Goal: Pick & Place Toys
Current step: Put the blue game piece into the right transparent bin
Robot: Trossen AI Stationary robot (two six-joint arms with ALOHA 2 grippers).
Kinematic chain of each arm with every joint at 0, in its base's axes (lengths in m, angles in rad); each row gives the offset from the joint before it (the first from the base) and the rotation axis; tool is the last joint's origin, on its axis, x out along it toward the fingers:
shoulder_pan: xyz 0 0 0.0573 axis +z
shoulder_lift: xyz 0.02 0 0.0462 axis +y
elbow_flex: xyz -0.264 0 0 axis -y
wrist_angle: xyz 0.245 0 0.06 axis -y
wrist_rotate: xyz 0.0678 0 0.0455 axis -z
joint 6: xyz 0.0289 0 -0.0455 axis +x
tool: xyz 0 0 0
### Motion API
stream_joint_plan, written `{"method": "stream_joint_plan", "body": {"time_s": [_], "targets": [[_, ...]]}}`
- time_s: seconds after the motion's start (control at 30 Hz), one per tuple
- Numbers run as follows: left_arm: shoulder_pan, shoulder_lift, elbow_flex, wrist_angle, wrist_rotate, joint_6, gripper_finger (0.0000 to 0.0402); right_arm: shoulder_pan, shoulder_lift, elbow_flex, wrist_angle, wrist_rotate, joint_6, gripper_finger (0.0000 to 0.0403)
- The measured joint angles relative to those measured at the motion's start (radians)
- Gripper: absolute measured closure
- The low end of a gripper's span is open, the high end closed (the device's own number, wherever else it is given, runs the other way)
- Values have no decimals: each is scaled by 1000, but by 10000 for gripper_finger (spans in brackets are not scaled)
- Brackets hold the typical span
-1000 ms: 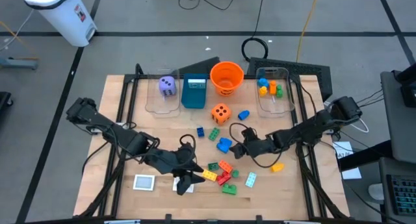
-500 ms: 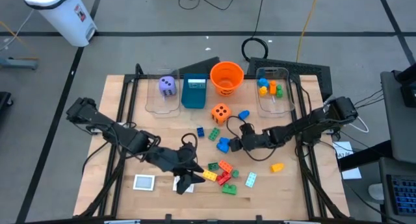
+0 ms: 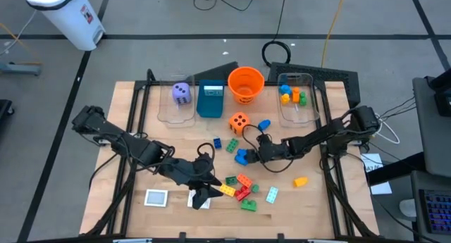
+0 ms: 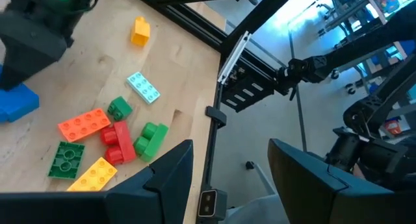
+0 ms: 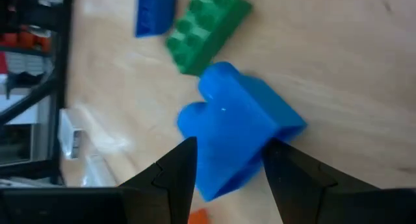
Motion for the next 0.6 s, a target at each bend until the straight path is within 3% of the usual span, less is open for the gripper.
{"method": "stream_joint_plan", "body": {"time_s": [0.23, 0.6], "targets": [[0, 0, 0, 0, 21, -5, 192, -1, 77, 0, 165, 4, 28, 234], [0, 0, 0, -1, 26, 0, 192, -2, 80, 0, 218, 86, 22, 258]]}}
